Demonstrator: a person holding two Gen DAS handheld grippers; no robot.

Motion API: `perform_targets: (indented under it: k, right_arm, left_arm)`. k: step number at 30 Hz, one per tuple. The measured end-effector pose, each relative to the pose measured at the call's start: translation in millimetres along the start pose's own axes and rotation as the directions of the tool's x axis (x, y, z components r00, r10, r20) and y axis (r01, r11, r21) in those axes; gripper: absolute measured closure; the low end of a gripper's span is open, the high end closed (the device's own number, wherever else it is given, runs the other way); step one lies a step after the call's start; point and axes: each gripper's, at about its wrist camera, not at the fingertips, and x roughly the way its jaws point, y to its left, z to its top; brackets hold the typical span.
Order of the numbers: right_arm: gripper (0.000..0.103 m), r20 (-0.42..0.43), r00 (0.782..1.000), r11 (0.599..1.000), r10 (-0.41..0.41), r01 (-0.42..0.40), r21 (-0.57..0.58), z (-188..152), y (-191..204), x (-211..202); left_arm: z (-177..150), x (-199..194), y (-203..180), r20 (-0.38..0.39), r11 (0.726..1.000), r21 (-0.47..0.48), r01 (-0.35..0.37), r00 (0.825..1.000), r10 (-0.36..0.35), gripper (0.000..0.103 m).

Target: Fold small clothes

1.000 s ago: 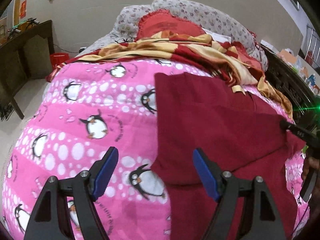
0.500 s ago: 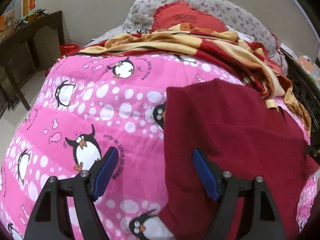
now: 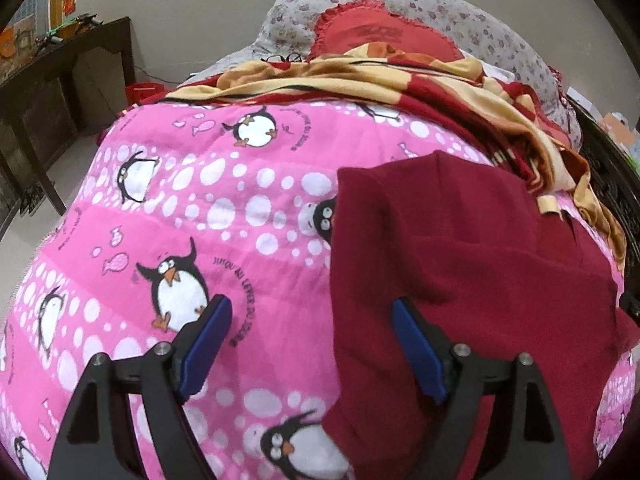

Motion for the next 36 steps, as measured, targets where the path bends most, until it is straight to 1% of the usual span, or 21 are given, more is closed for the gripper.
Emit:
perform_targets:
  k: [2,4,7,11,13,17,21,25,28,33,36]
  right_arm:
    - [0.049,-0.012,1.000,0.999,0.026,-0.026,-0.026,-7,10,-4]
    - [0.049,-0.031,0.999,0.998,0.035,-0.036,-0.043,-14,16,-1]
    - [0.049,-0.056,0.998,0.999,0.020,-0.023,-0.046,-22,19,7]
    - [0.049,-0.076,0.997,1.000,-0.004,0.003,-0.013,-31,11,20]
    - [0.049,-0.100,0.995,1.000,-0.014,0.012,-0.021,-34,9,30]
    - [0.049,-0.099,0.994,0.997,-0.046,0.040,-0.062,-32,17,26]
    - [0.049,-0.095,0.995,1.000,-0.008,0.006,-0.023,-31,15,14]
    - [0.049,-0.071,0.997,1.000,-0.015,0.014,-0.020,-29,14,7]
    - [0.049,-0.081,0.996,1.000,-0.021,0.020,-0.007,-29,11,10]
    - [0.049,-0.107,0.994,1.000,-0.019,0.021,0.016,-35,5,23]
    - [0.049,-0.106,0.994,1.000,-0.013,0.016,0.023,-36,3,28]
  left_arm:
    - [-3,-7,-3,0.008,1.000,0.019,-0.007,1.000,0.007,0.017]
    - [-6,-13,-5,0.013,0.999,0.034,-0.010,1.000,0.010,0.017]
    - [-10,-23,-7,0.022,0.999,0.043,-0.004,1.000,0.003,0.017]
    - [-16,-33,-10,0.034,0.999,0.050,0.001,0.999,-0.003,0.017]
    - [-19,-35,-11,0.029,0.999,0.052,0.007,1.000,-0.009,0.017]
    - [-27,-35,-14,0.014,0.998,0.056,0.008,1.000,-0.008,0.017]
    - [-31,-38,-14,0.013,0.999,0.044,0.018,1.000,-0.018,0.017]
    - [-34,-36,-14,0.005,0.999,0.041,0.023,1.000,-0.024,0.017]
    - [-38,-30,-13,-0.007,0.999,0.037,0.017,1.000,-0.017,0.017]
    - [-44,-17,-6,-0.035,1.000,0.002,0.022,0.999,-0.022,0.017]
    - [-47,-11,-4,-0.032,1.000,0.002,0.023,0.999,-0.023,0.014]
